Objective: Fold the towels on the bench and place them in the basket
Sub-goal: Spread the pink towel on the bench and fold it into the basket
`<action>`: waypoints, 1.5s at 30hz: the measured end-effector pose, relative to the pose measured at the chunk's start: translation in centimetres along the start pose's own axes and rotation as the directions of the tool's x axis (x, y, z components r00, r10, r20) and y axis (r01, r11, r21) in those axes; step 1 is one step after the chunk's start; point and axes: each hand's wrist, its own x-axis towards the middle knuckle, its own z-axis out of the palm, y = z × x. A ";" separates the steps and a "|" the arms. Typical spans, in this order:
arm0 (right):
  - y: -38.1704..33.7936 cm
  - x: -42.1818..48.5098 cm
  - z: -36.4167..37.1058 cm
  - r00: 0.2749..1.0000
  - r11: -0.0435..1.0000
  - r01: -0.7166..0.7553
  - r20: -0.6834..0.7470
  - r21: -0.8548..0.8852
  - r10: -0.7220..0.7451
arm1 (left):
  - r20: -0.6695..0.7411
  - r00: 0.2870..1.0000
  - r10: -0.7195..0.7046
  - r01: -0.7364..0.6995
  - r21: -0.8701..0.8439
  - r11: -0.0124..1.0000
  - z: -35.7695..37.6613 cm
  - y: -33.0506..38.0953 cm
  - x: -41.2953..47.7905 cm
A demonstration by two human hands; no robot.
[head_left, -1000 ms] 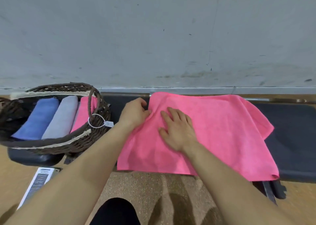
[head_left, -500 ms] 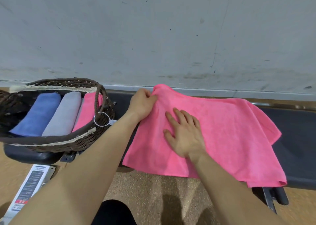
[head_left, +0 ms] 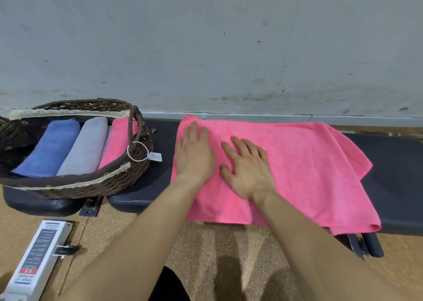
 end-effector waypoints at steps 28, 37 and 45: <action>15.8 -5.3 -7.6 0.848 0.894 -0.372 -0.301 0.249 0.436 | 0.075 0.877 0.475 -0.479 0.072 0.875 2.2 15.9 -2.8; 26.2 -10.5 -5.9 0.614 0.634 -0.695 -0.179 0.340 0.769 | 0.112 0.895 0.431 -0.417 -0.134 0.899 10.5 26.8 -3.6; 27.8 -8.4 -6.5 0.733 0.553 -0.450 -0.064 0.701 0.677 | 0.085 0.912 0.402 -0.389 -0.139 0.911 11.0 26.9 -3.6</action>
